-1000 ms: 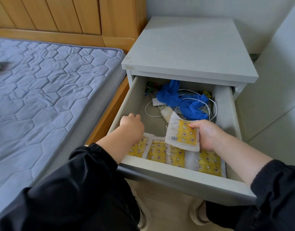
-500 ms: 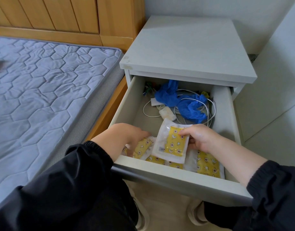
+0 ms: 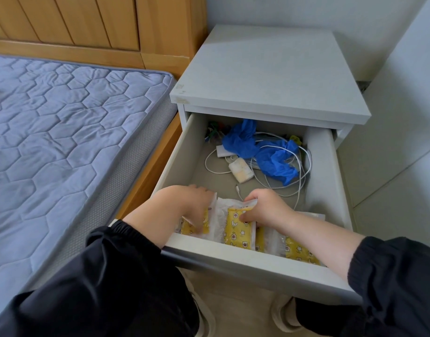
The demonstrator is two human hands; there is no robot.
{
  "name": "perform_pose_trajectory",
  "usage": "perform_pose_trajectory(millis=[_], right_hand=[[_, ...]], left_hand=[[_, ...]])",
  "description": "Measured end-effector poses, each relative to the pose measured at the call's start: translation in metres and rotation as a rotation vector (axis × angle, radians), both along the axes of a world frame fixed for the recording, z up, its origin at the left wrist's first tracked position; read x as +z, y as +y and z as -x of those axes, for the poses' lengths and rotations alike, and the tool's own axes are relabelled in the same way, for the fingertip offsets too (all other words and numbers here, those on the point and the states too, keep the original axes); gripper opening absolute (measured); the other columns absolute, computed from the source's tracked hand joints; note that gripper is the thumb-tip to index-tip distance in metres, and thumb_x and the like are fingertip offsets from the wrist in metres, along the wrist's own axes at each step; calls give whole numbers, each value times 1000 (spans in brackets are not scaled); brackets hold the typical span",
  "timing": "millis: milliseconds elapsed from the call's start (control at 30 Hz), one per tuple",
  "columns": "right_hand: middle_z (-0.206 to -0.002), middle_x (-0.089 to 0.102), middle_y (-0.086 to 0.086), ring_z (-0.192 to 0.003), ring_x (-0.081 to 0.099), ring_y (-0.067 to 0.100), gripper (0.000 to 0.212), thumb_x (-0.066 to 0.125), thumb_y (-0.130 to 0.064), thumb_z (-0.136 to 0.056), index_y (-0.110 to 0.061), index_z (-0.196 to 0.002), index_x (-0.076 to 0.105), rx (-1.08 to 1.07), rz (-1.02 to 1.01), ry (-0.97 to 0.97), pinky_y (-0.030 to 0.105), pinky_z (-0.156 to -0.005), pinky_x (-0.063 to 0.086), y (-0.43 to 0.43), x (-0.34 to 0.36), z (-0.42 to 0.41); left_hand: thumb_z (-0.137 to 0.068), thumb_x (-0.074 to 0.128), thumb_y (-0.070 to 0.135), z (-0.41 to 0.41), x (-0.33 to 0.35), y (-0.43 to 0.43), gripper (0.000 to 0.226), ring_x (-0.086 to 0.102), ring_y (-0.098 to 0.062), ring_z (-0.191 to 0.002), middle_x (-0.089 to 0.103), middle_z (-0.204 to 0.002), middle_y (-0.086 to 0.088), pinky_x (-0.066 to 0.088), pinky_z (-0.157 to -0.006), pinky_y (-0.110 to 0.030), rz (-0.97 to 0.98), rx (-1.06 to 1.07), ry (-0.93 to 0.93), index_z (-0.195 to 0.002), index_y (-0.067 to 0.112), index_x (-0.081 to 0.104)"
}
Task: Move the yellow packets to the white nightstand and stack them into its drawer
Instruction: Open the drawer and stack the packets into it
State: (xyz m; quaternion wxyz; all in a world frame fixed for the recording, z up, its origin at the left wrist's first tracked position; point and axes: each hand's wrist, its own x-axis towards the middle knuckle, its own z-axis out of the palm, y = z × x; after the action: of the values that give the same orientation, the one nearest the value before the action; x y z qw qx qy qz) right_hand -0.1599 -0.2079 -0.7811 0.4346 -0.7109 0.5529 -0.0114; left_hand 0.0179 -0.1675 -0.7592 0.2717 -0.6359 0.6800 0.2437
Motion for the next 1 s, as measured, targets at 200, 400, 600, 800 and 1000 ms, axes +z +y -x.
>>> perform_pose_trajectory(millis=[200, 400, 600, 800, 1000], right_hand=[[-118, 55, 2, -103, 52, 15, 49, 81, -27, -72, -16, -115, 60, 166, 140, 97, 24, -74, 37, 3, 3, -6], [-119, 54, 3, -107, 53, 18, 38, 79, -31, -75, -17, -108, 67, 244, 176, 119, 24, -76, 37, 2, 5, -2], [-122, 58, 2, -111, 54, 18, 37, 74, -30, -80, -17, -114, 66, 318, 232, 142, 27, -85, 43, -1, 6, -1], [-131, 52, 1, -115, 52, 16, 57, 72, -33, -81, -20, -132, 50, 362, 201, 131, 24, -88, 42, -9, 19, 14], [-132, 54, -1, -113, 53, 13, 49, 64, -30, -88, -18, -133, 50, 430, 209, 125, 21, -85, 41, -4, 41, 28]], left_hand=[[-80, 72, 45, 21, 4, -8, 96, 30, -23, -140, 30, -155, -2, 28, -112, -37, 75, -17, 197, -153, 20, 15], [-81, 73, 40, 23, -2, -8, 63, 55, -23, -111, 60, -124, -2, 46, -94, -35, 53, -86, 104, -134, 19, 49], [-80, 73, 40, 24, -4, -7, 56, 58, -23, -105, 63, -116, -3, 48, -88, -34, 122, -119, 53, -127, 17, 54], [-84, 69, 40, 20, -5, -7, 48, 58, -19, -106, 63, -115, 3, 49, -91, -38, 145, -59, 131, -127, 27, 50], [-92, 58, 38, 36, 8, -6, 53, 52, -20, -119, 55, -133, 1, 44, -99, -36, 134, -79, 155, -142, 25, 41]])
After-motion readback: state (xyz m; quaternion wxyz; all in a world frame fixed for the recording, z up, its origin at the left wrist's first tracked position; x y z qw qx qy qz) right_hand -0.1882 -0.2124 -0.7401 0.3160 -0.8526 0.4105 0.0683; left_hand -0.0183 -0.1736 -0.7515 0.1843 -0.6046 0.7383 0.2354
